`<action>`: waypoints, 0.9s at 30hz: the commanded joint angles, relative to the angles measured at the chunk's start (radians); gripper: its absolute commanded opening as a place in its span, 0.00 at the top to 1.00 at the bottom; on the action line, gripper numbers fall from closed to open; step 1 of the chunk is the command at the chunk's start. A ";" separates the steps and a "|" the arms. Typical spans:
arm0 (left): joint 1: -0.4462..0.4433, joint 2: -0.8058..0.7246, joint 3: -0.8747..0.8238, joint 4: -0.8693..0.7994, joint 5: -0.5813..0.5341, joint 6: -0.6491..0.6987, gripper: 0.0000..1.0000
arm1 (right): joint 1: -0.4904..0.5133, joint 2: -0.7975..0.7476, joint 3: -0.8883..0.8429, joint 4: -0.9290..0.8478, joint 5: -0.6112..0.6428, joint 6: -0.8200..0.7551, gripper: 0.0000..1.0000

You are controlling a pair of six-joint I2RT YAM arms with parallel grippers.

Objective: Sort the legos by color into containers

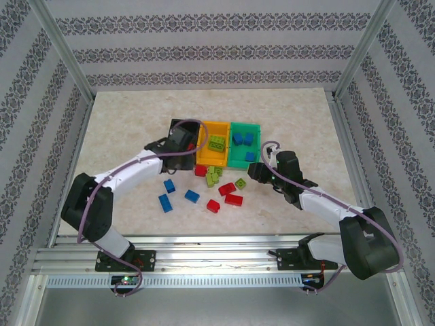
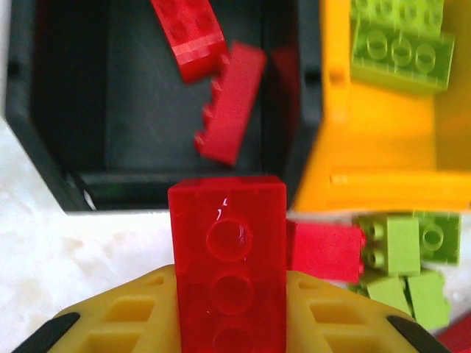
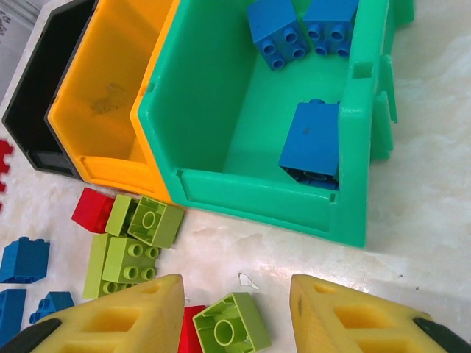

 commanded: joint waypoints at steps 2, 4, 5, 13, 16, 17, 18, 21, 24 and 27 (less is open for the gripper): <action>0.088 -0.006 0.085 0.015 0.102 0.075 0.68 | 0.010 0.008 0.025 0.010 0.005 -0.017 0.57; 0.114 0.019 0.129 0.023 0.112 0.101 0.67 | 0.011 0.021 0.031 0.006 0.005 -0.016 0.57; 0.125 0.042 0.159 0.019 0.107 0.113 0.66 | 0.010 0.026 0.034 0.005 -0.004 -0.016 0.57; 0.153 0.207 0.310 -0.043 0.113 0.171 0.50 | 0.023 0.035 0.040 0.007 0.001 -0.022 0.57; 0.152 0.223 0.296 -0.045 0.121 0.169 0.47 | 0.026 0.032 0.038 0.006 0.016 -0.025 0.57; 0.152 0.222 0.278 -0.033 0.124 0.168 0.47 | 0.025 0.034 0.039 0.003 0.014 -0.025 0.57; 0.152 0.217 0.262 -0.026 0.127 0.164 0.46 | 0.027 0.034 0.041 0.004 0.009 -0.026 0.57; 0.152 0.188 0.205 0.004 0.164 0.145 0.46 | 0.035 0.035 0.040 0.009 0.007 -0.023 0.57; 0.152 0.129 0.118 0.069 0.203 0.129 0.46 | 0.038 0.050 0.050 0.002 0.005 -0.028 0.57; 0.152 0.058 0.030 0.132 0.247 0.120 0.47 | 0.056 0.049 0.054 0.000 0.006 -0.030 0.57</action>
